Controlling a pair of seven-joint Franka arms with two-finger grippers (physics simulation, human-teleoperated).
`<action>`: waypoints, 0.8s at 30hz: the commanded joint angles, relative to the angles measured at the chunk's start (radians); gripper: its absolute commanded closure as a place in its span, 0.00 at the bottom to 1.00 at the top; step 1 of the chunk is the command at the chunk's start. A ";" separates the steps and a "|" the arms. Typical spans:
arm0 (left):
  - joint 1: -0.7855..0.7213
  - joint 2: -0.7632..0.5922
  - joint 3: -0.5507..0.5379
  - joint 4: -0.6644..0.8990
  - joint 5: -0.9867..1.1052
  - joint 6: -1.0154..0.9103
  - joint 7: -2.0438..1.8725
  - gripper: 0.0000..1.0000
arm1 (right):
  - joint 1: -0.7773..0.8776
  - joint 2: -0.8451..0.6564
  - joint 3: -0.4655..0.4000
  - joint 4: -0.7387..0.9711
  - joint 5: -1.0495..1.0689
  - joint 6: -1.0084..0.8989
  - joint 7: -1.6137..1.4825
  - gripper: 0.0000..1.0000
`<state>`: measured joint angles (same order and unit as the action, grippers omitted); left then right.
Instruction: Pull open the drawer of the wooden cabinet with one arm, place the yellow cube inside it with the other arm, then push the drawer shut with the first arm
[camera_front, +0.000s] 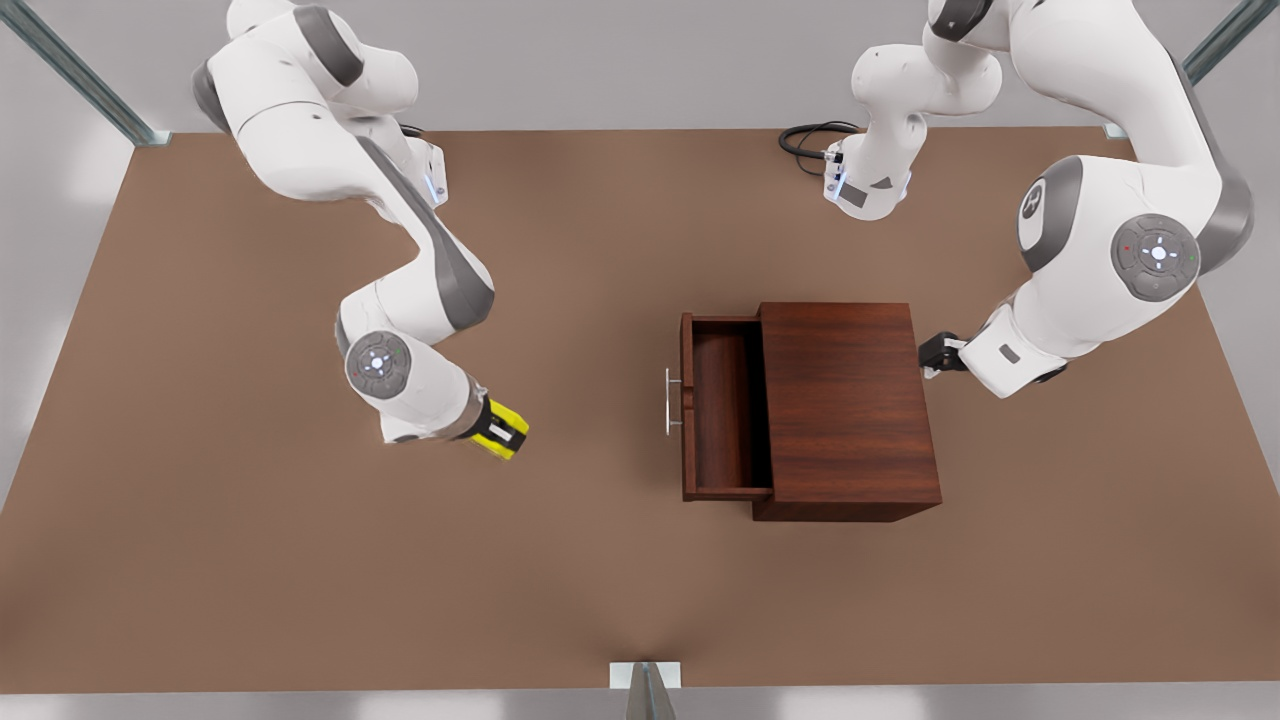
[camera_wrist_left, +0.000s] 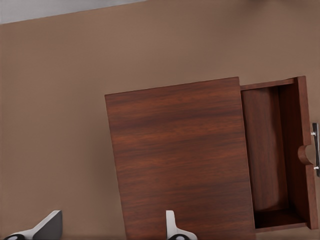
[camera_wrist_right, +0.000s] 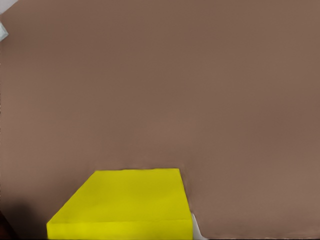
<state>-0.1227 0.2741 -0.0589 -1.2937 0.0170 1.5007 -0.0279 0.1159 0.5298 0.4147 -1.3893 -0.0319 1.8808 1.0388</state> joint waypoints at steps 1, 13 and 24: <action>0.000 -0.003 0.001 0.001 0.000 0.000 0.005 0.00 | 0.045 0.004 -0.001 0.025 0.001 -0.074 0.515 0.25; 0.001 0.033 -0.010 -0.001 -0.100 -0.037 0.010 0.00 | 0.344 0.188 -0.028 0.323 0.004 -0.022 0.759 0.24; -0.002 0.039 0.034 -0.015 -0.100 -0.020 -0.003 0.00 | 0.481 0.334 -0.082 0.460 0.004 0.184 0.865 0.24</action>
<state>-0.1247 0.3148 -0.0253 -1.3082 -0.0778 1.4780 -0.0269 0.5910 0.8615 0.3366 -0.9331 -0.0276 1.9967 1.6096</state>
